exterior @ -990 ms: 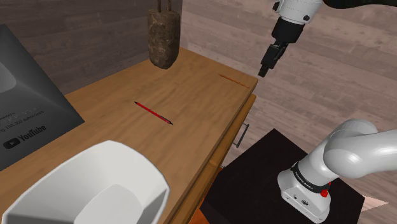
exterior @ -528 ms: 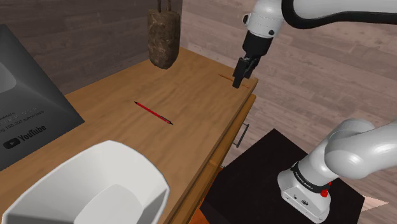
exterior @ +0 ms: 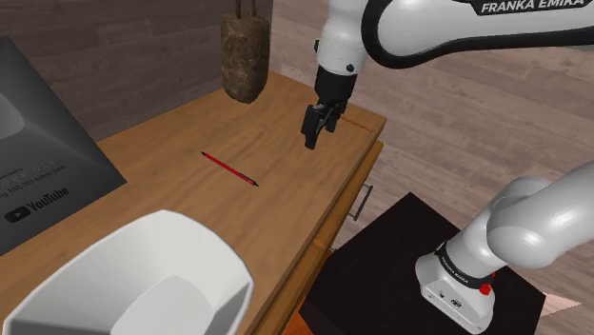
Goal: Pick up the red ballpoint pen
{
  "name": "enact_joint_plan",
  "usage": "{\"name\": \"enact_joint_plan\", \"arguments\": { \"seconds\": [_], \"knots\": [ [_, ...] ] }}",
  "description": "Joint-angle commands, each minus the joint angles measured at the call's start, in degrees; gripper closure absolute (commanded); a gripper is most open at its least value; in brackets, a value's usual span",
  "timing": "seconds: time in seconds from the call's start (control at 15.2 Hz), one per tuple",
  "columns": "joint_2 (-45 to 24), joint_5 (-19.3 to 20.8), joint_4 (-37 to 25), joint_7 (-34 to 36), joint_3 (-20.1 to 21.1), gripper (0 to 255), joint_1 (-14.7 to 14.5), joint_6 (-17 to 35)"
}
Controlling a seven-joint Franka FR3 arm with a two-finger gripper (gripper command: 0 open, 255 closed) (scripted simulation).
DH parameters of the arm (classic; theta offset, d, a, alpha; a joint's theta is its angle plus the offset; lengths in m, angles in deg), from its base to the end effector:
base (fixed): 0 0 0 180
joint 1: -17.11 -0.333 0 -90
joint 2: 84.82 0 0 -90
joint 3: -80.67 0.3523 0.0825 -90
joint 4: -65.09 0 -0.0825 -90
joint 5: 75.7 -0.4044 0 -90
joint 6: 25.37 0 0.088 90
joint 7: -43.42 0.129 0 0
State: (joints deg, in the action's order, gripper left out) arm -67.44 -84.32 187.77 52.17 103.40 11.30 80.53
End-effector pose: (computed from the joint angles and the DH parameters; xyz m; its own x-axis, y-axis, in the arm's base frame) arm 0.4075 0.2554 0.5261 0.9591 0.2826 -0.0142 0.2822 -0.9590 -0.0267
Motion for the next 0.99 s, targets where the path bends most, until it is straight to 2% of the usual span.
{"name": "enact_joint_plan", "arguments": {
  "seconds": [0.0,0.4,0.73,0.92],
  "knots": [
    [-3.70,0.77,-2.00,2.17,1.93,0,-0.43,1.59],
    [-16.11,5.54,-10.00,9.37,6.85,0,-2.35,4.76],
    [-26.51,10.92,-17.85,15.08,8.94,0,-5.47,5.59],
    [-27.16,11.30,-16.25,15.27,8.76,0,-5.64,7.75]
  ]
}}
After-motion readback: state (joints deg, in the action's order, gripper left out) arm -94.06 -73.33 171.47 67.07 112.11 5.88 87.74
